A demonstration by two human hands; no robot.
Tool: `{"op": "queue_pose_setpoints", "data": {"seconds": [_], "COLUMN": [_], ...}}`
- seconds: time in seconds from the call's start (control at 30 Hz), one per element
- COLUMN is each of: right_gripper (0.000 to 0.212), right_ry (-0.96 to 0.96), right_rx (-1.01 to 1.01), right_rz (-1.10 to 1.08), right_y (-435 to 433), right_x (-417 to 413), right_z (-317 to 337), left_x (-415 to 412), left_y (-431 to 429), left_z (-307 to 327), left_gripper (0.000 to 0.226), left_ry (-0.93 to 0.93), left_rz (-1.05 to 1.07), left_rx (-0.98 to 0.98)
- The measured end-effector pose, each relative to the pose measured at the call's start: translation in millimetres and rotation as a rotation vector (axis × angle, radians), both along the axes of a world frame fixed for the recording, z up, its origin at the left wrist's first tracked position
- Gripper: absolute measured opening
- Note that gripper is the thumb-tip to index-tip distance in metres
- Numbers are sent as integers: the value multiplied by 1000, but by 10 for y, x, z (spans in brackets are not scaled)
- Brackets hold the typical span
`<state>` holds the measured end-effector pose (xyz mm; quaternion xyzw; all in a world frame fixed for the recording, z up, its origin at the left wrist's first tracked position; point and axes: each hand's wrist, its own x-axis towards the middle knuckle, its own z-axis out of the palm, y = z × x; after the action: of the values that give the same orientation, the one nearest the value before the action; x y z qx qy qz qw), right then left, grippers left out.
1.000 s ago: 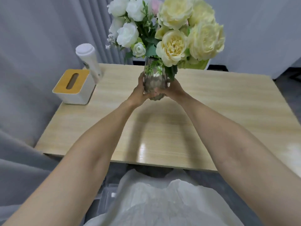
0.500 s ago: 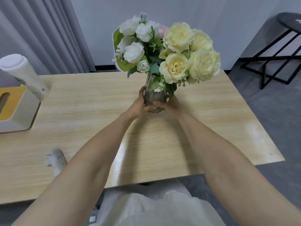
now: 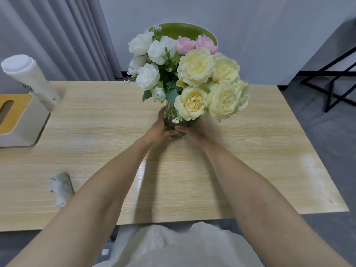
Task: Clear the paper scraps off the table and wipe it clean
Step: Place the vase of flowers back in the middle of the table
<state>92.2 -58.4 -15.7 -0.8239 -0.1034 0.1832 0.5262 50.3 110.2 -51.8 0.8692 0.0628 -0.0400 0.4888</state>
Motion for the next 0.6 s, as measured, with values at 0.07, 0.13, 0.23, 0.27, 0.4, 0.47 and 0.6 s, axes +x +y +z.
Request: {"op": "queue_pose_setpoints", "data": {"seconds": [0.07, 0.13, 0.23, 0.27, 0.4, 0.47, 0.6], "right_gripper": [73, 78, 69, 60, 35, 46, 102], "right_ry": [54, 40, 7, 21, 127, 179, 58], "right_rx": [25, -4, -108, -82, 23, -56, -311], "right_rz": [19, 53, 55, 52, 145, 206, 242], "right_y": [-38, -39, -52, -61, -107, -103, -61], "right_x": [-4, -57, -53, -64, -94, -173, -356], "right_z": [-18, -31, -110, -102, -53, -37, 126], "left_x": [7, -12, -20, -3, -47, -132, -373], "left_y": [16, -4, -31, -15, -102, -199, -260], "left_z": [-71, -81, -136, -181, -69, 54, 383], "left_gripper": [101, 98, 96, 94, 79, 89, 96], "left_ry": [44, 56, 55, 50, -34, -108, -38], "left_rz": [18, 25, 47, 55, 26, 11, 73], "left_rx": [53, 84, 77, 78, 52, 25, -248]}}
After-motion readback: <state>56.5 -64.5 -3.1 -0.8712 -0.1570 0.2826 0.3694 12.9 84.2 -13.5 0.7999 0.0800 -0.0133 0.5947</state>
